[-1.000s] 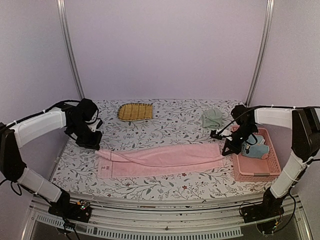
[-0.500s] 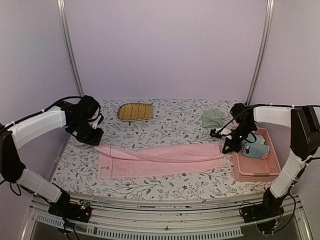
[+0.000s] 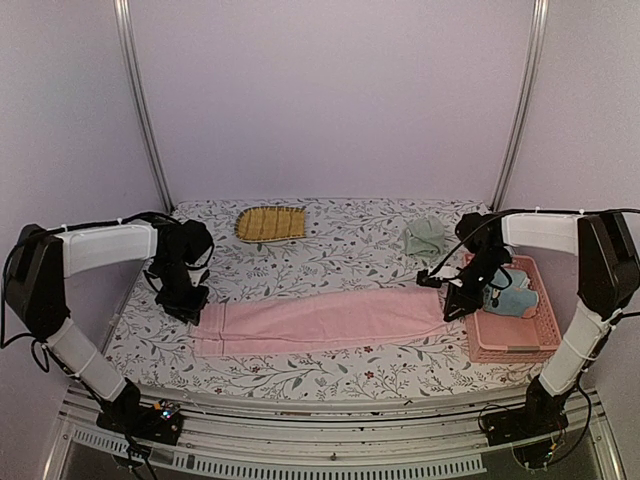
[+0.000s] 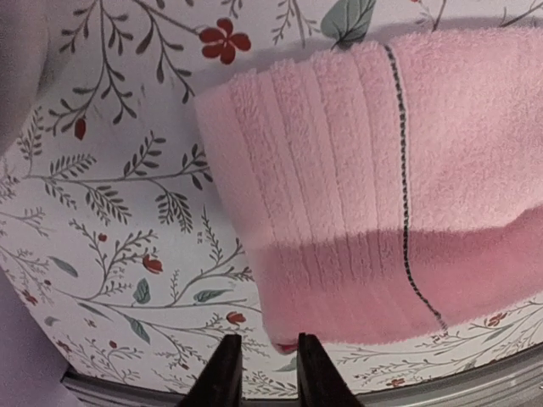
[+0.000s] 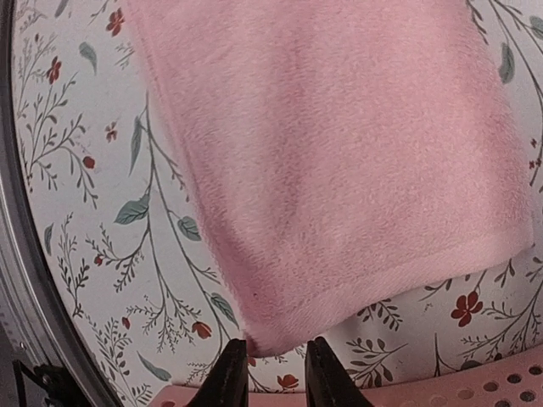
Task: Roll the towels
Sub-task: Fold the towel at the center of the board, then smooth out the towel at the center of the board.
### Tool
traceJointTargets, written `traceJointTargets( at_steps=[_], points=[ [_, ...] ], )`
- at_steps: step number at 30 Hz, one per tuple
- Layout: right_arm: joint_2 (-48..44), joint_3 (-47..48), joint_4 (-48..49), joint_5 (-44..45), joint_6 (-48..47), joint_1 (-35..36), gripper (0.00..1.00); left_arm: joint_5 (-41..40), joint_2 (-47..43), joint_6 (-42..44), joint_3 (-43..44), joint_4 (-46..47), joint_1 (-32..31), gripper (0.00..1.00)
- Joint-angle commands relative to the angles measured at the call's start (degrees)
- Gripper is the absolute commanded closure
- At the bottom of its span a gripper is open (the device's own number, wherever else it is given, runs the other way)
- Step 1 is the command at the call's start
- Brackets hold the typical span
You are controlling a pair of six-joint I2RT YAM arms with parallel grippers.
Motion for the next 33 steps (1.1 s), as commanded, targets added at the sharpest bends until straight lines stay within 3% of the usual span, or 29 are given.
traceJointTargets(
  at_steps=[1, 5, 8, 12, 15, 19, 29, 33],
  points=[
    [-0.33, 3.07, -7.31, -3.55, -3.21, 0.49, 0.69, 4.27, -2.11, 0.16, 3.91, -3.94, -0.30, 0.69],
    [-1.39, 9.35, -9.08, -7.11, -3.07, 0.49, 0.66, 6.38, -5.81, 0.87, 10.23, -4.26, 0.00, 0.62],
    [0.61, 12.71, -8.36, -8.63, -1.30, 0.50, 0.66, 6.42, -6.26, 0.39, 10.35, -0.98, 1.21, 0.62],
    [5.52, 14.55, 1.89, -3.78, 9.40, 0.50, 0.67, 8.38, -2.34, -0.21, 7.67, 3.36, 1.69, 0.70],
    [11.00, 18.82, 2.53, -2.82, 14.76, 0.50, 0.70, 8.48, 1.17, -1.41, 5.27, 8.20, 1.70, 0.82],
    [14.06, 19.56, 5.01, -1.62, 19.74, 0.49, 0.72, 10.16, 3.73, -2.77, 1.94, 15.01, 1.78, 0.90],
    [19.31, 18.47, 5.83, 5.10, 22.78, 0.49, 0.66, 2.88, 8.89, -5.41, -3.90, 17.95, 2.83, 0.91],
    [20.88, 18.99, 8.02, 11.92, 24.78, 0.49, 0.66, -0.27, 9.41, -6.30, -5.02, 18.29, 3.25, 0.90]
  ],
)
